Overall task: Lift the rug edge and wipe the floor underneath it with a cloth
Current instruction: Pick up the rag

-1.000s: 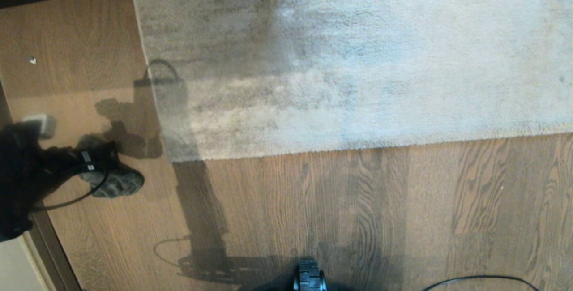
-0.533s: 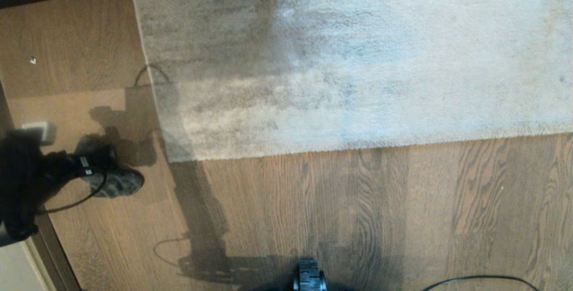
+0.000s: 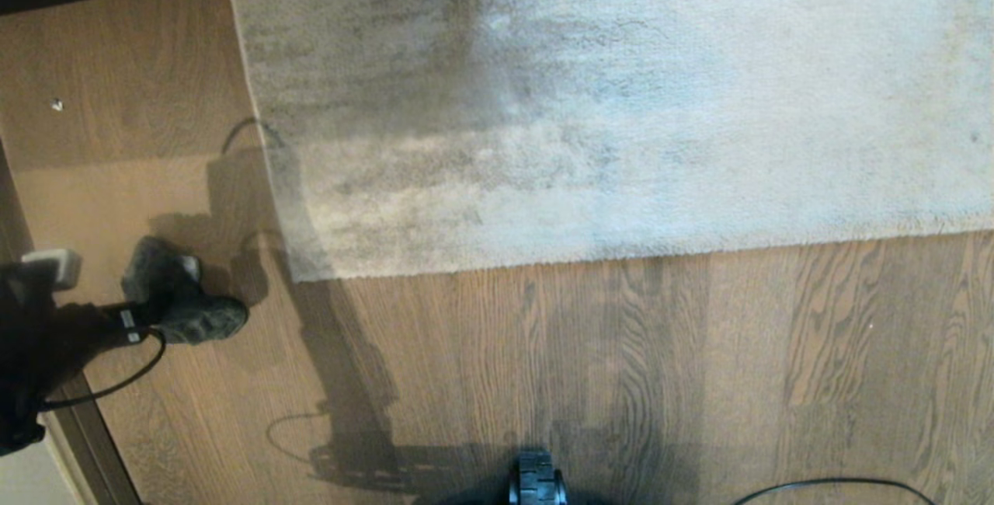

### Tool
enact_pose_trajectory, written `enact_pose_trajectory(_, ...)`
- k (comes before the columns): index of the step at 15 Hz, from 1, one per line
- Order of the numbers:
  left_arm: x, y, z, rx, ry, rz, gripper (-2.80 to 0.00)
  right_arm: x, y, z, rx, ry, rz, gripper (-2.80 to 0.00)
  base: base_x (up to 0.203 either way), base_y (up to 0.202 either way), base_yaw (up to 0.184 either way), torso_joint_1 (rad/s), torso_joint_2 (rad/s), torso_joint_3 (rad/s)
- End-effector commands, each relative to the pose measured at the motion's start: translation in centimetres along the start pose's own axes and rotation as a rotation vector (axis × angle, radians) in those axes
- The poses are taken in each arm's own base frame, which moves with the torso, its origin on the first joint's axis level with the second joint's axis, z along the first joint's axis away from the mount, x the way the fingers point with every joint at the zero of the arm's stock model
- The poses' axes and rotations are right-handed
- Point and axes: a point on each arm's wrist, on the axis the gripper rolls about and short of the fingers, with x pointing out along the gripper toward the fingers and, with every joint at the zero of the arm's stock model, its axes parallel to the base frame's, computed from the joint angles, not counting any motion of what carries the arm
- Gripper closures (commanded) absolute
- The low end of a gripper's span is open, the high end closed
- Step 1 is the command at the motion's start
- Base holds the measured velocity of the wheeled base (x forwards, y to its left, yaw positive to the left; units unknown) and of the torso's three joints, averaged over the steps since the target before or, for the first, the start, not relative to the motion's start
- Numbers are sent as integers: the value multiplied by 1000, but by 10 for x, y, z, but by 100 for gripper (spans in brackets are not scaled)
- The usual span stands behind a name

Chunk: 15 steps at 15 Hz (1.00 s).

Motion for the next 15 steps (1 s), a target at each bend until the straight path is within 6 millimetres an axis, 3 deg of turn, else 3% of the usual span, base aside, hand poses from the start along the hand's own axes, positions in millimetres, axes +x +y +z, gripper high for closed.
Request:
enact_pose_trajectory(1,1,0,-10,-5,30,-9,-280,0,0,0,0,-1,0,0,0,0,0,0,0,0)
enact_pose_trajectory(9,15,-19,-21,2,20,-66,-280,0,0,0,1,-2,0,0,0,0,0,0,0,0)
enact_pose_trajectory(15,18,-38,-14,-14,-44,-114,-280,0,0,0,0,0,0,0,0,0,0,0,0,0)
